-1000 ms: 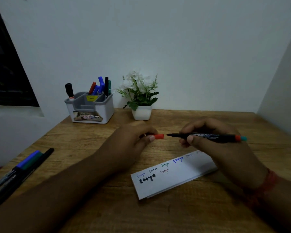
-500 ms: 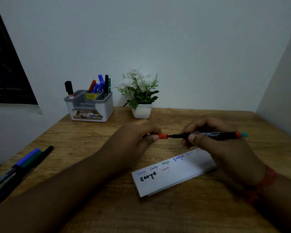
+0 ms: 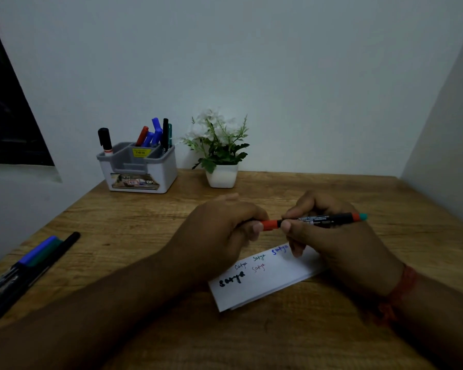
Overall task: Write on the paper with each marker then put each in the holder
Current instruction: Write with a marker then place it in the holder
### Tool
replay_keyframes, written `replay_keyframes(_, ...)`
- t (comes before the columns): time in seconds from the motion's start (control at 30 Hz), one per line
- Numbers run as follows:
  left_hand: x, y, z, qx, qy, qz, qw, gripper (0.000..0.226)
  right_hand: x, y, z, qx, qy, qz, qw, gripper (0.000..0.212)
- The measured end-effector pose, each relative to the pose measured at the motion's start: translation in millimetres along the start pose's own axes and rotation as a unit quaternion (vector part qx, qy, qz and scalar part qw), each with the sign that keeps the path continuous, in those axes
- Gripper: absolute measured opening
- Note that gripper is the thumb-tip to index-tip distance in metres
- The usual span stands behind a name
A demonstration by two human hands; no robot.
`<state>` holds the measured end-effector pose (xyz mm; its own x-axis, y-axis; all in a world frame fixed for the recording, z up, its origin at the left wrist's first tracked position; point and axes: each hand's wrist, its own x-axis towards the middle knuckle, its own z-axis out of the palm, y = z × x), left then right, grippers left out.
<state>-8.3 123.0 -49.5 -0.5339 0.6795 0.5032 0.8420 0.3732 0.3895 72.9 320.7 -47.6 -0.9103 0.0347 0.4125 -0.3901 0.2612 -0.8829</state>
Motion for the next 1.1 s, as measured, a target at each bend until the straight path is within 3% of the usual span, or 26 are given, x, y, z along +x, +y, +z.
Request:
replay_keyframes(0.33, 4.3, 0.3, 2.6, -0.034, 0.039, -0.018, 0.998, 0.028, 8.6, 5.2, 1.2, 0.049, 0.023, 0.022, 0.998, 0.02)
replay_keyframes(0.43, 4.5, -8.9, -1.2, 0.048, 0.024, -0.026, 0.998, 0.036, 14.9, 4.1, 1.5, 0.066, 0.048, 0.023, 0.996, 0.023)
replay_keyframes(0.57, 5.8, -25.3, -21.0, 0.217, -0.022, -0.109, 0.97, 0.078, 30.0, 4.7, 6.5, 0.041, 0.048, 0.03, 0.998, 0.017)
replay_keyframes(0.7, 4.4, -35.7, -41.7, 0.274, -0.028, -0.162, 0.947, 0.089, 57.1, 0.6, 27.8, -0.084, -0.016, 0.038, 0.996, 0.0)
replay_keyframes(0.83, -2.4, -48.9, -66.3, 0.287, -0.004, -0.202, 0.936, 0.092, 95.2, -17.5, 65.9, -0.266, -0.046, -0.002, 0.963, 0.007)
replay_keyframes(1.0, -47.8, -95.3, -105.5, 0.348, -0.011, -0.252, 0.903, 0.092, 143.1, -37.5, 107.5, -0.374, -0.06, -0.01, 0.925, 0.021)
replay_keyframes(1.1, -75.7, -120.8, -124.9, 0.367, -0.028, -0.288, 0.884, 0.086, 170.6, -48.2, 131.8, -0.387, -0.026, -0.032, 0.921, 0.017)
